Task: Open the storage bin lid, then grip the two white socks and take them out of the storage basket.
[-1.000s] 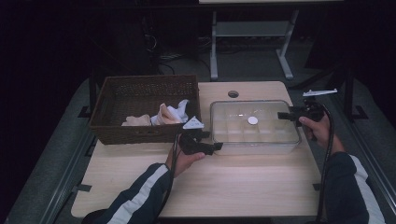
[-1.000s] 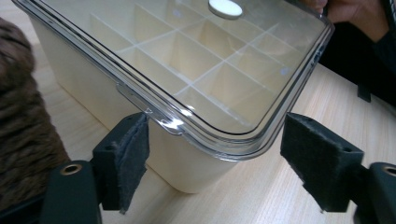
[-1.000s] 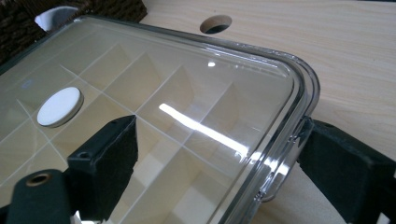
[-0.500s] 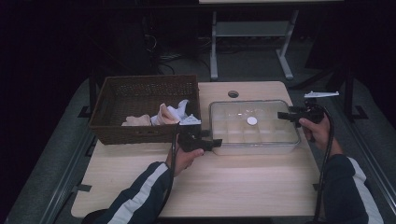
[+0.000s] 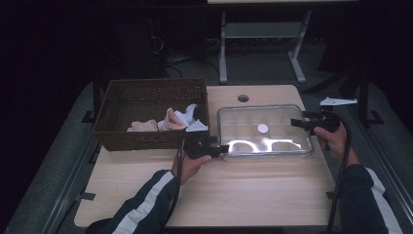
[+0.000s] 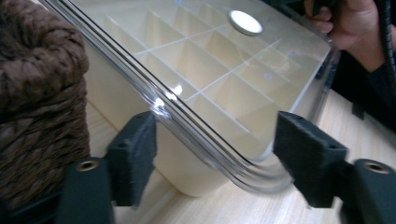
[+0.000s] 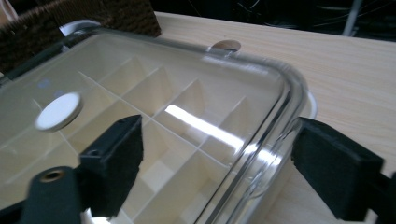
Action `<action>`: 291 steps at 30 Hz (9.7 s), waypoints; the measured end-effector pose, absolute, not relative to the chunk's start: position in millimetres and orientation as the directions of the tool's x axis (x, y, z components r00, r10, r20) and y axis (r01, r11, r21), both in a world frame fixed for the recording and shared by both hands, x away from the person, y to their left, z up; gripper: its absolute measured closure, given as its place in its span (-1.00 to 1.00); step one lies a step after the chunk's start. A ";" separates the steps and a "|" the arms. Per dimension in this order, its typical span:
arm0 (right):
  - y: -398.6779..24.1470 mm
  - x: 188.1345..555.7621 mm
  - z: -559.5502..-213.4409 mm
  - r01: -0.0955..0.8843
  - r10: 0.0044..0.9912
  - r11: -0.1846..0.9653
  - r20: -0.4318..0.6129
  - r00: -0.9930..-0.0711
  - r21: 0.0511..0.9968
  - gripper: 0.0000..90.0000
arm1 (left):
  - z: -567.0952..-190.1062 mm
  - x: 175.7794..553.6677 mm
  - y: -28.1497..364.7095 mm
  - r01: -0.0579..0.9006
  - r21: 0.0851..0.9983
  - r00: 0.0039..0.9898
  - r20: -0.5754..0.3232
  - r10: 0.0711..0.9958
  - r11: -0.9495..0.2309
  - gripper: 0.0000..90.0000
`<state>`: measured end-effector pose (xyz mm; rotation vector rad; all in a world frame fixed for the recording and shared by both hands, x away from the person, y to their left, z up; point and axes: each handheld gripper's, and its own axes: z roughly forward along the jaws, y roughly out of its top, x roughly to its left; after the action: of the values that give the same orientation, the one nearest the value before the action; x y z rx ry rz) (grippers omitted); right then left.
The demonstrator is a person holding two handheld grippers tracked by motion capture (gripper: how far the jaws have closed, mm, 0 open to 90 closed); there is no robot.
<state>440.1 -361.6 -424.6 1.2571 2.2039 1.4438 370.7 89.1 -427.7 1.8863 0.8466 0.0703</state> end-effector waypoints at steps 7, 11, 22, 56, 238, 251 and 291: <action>-359.1 433.3 -425.3 0.534 0.774 0.198 0.203 -0.599 0.822 -0.52 | -431.0 367.9 88.8 0.544 0.806 0.742 -0.331 0.584 -0.235 -0.24; -364.1 431.1 -427.0 0.553 0.778 0.162 0.240 -0.581 0.817 -0.52 | -430.2 364.4 90.3 0.544 0.802 0.744 -0.326 0.583 -0.246 -0.29; -364.1 422.0 -428.2 0.607 0.738 0.167 0.310 -0.599 0.777 -0.69 | -432.7 362.1 91.3 0.568 0.786 0.756 -0.381 0.532 -0.244 -0.18; -366.6 341.9 -419.2 0.400 0.671 0.162 0.196 -0.715 0.902 0.17 | -434.3 342.1 102.5 0.466 0.835 0.817 -0.278 0.506 -0.293 0.64; -131.6 271.2 -442.9 0.305 0.442 0.625 -0.004 -0.897 0.718 -0.39 | -324.5 360.1 182.6 0.156 0.803 0.865 0.170 0.471 -0.575 -0.42; -133.8 272.0 -445.1 0.314 0.432 0.618 0.022 -0.902 0.721 -0.39 | -345.4 467.6 170.4 0.325 0.689 0.824 0.129 0.551 -0.648 -0.42; -133.6 276.2 -459.0 0.304 0.381 0.668 0.039 -0.924 0.679 -0.39 | -387.7 519.4 159.9 0.390 0.472 0.847 0.154 0.510 -0.790 0.80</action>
<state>276.2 -133.6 -459.0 0.5705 2.7714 1.0993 519.4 159.9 -387.7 2.5930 0.6655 0.3822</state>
